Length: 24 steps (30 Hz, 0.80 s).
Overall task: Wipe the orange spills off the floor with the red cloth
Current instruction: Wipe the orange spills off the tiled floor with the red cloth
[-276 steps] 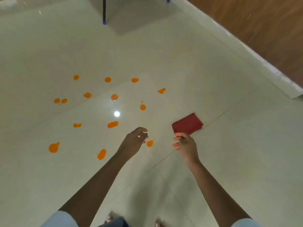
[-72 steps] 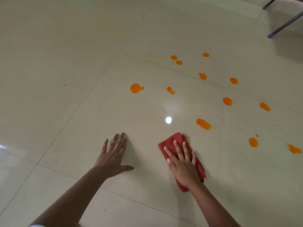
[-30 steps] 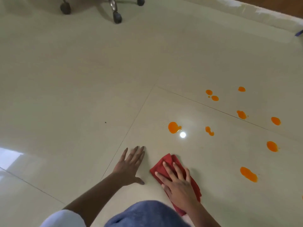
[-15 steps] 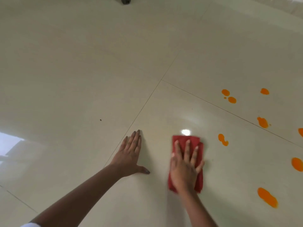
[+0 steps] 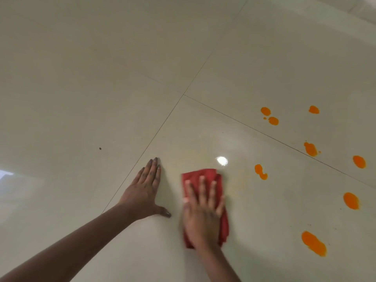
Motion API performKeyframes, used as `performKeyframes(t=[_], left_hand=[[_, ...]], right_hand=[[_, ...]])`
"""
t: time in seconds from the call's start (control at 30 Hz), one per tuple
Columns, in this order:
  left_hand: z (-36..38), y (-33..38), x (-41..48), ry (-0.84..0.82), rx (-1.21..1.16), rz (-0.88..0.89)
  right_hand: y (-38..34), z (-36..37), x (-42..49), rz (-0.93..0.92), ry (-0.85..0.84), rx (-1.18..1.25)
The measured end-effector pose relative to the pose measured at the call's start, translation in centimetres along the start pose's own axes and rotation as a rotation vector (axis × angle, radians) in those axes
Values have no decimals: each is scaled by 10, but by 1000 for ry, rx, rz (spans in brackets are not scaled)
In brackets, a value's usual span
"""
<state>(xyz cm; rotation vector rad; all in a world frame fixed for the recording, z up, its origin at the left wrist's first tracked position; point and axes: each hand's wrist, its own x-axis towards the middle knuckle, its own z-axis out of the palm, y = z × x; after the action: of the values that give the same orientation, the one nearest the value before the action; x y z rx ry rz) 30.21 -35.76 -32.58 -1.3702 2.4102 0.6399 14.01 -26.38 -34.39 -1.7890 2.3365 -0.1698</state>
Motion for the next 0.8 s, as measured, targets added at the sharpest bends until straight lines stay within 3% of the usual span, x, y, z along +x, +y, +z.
performKeyframes(t=[0.07, 0.13, 0.17, 0.23, 0.33, 0.4, 0.47, 0.53, 0.57, 0.63, 0.7, 0.77, 0.8], left_hand=[[-2, -4, -2, 8, -2, -6], [-8, -22, -5, 36, 8, -55], [-11, -35, -8, 47, 18, -97], [-16, -57, -19, 45, 60, -158], [-15, -64, -25, -8, 45, -148], [-14, -60, -22, -13, 13, -137], [-12, -61, -23, 4, 7, -148], [-10, -67, -25, 38, 6, -170], [-10, -69, -26, 48, 1, -183], [-8, -74, -25, 61, -19, -200], [-9, -74, -23, 61, -34, -179], [-10, -75, -22, 53, -86, -158], [-10, -75, -21, 58, -112, -153]], right_hand=[[-31, 7, 21, -245, -12, 9], [-37, 2, 79, -346, -83, -34], [-28, -2, 106, -313, -101, -88], [1, -10, 132, -71, -106, -88], [8, -9, 86, 222, 70, 13], [-31, 3, 37, 60, 47, 37], [-73, 17, 31, -221, -27, 41], [-101, 17, 85, -458, -68, 42], [-105, 14, 119, -488, -109, 7], [-88, 8, 178, -345, -136, -64], [-45, -5, 203, -60, -123, -6], [-22, -6, 178, 124, -59, 42], [-26, -3, 150, 122, -7, 9]])
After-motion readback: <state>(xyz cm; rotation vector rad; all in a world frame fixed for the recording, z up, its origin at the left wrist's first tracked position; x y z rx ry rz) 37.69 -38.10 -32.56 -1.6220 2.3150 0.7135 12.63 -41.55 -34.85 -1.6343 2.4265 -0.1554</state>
